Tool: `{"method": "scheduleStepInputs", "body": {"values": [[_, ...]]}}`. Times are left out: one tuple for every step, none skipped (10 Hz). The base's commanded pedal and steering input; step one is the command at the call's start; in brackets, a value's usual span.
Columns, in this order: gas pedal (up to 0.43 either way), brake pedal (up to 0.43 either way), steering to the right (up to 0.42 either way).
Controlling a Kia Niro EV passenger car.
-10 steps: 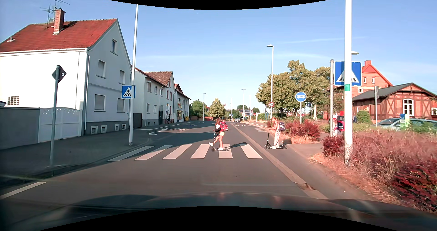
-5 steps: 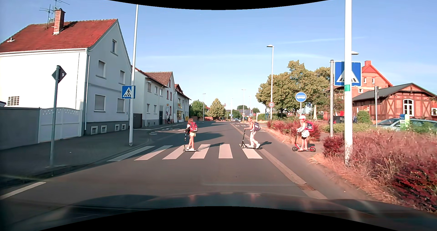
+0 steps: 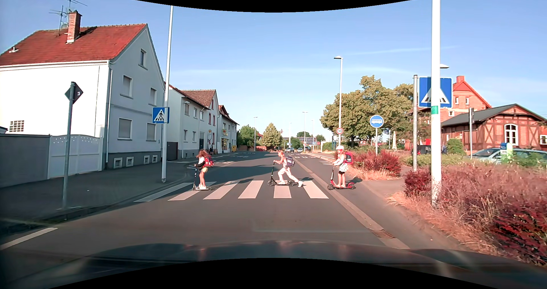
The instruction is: Follow the waypoints while adhering to traffic rules and regulations
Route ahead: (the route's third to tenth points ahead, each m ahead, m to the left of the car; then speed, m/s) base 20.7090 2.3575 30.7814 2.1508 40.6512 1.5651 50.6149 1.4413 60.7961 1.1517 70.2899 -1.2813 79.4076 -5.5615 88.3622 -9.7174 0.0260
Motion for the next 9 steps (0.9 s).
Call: {"method": "scheduleStepInputs", "body": {"values": [[0.0,0.226,-0.014],[0.0,0.22,-0.014],[0.0,0.22,-0.013],[0.0,0.22,-0.014],[0.0,0.22,-0.014],[0.0,0.22,-0.014],[0.0,0.22,-0.013],[0.0,0.213,-0.014],[0.0,0.213,-0.014]]}}
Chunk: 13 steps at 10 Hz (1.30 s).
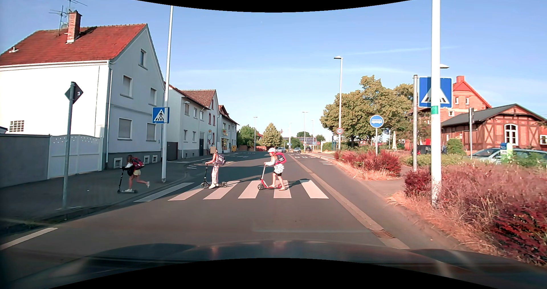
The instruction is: Follow the waypoints while adhering to traffic rules and regulations
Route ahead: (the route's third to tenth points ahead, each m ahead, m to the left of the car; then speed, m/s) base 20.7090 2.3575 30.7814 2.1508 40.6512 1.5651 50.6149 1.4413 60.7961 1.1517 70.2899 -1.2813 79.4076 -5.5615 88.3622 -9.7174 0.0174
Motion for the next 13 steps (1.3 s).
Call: {"method": "scheduleStepInputs", "body": {"values": [[0.0,0.213,-0.013],[0.0,0.213,-0.014],[0.0,0.213,-0.013],[0.0,0.207,-0.014],[0.0,0.207,-0.014],[0.0,0.189,-0.014],[0.0,0.165,-0.013],[0.0,0.116,-0.014],[0.0,0.006,-0.013],[0.0,0.0,-0.013],[0.0,0.0,-0.014],[0.0,0.0,-0.014],[0.0,0.0,-0.013]]}}
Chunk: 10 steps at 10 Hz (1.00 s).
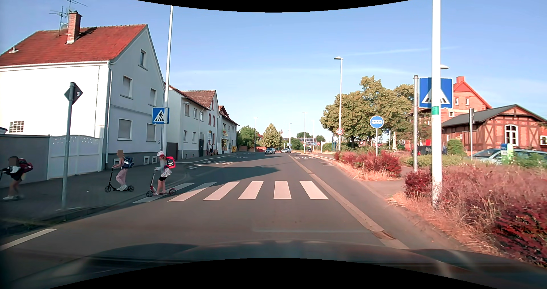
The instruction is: Follow the waypoints while adhering to traffic rules and regulations
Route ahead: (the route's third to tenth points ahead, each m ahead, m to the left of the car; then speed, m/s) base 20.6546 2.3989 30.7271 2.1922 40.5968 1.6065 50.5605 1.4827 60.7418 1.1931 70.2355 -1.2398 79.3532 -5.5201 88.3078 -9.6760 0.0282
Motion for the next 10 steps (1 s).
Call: {"method": "scheduleStepInputs", "body": {"values": [[0.0,0.0,-0.013],[0.0,0.0,-0.014],[0.02,0.0,-0.014],[0.067,0.0,-0.014],[0.138,0.0,-0.014],[0.169,0.0,-0.014],[0.197,0.0,-0.014],[0.22,0.0,-0.013],[0.24,0.0,-0.013],[0.248,0.0,-0.013]]}}
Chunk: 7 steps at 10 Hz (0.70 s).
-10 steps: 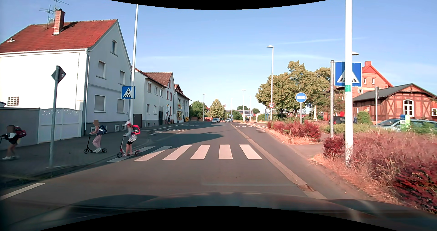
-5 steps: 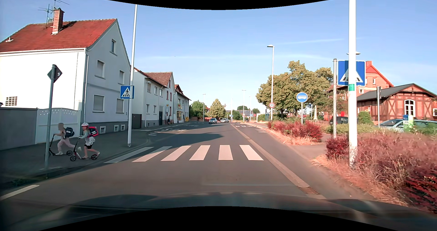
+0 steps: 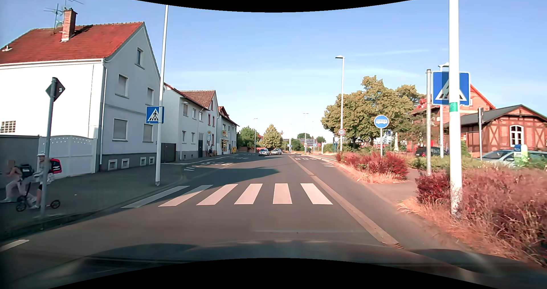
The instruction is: Follow the waypoints while adhering to traffic rules and regulations
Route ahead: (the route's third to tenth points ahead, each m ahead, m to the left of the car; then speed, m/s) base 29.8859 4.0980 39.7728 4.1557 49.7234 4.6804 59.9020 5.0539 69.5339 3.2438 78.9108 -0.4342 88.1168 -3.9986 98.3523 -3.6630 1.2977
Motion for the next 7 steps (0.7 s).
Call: {"method": "scheduleStepInputs", "body": {"values": [[0.268,0.0,-0.014],[0.299,0.0,-0.013],[0.311,0.0,-0.013],[0.319,0.0,-0.013],[0.331,0.0,-0.012],[0.339,0.0,-0.012],[0.35,0.0,-0.011]]}}
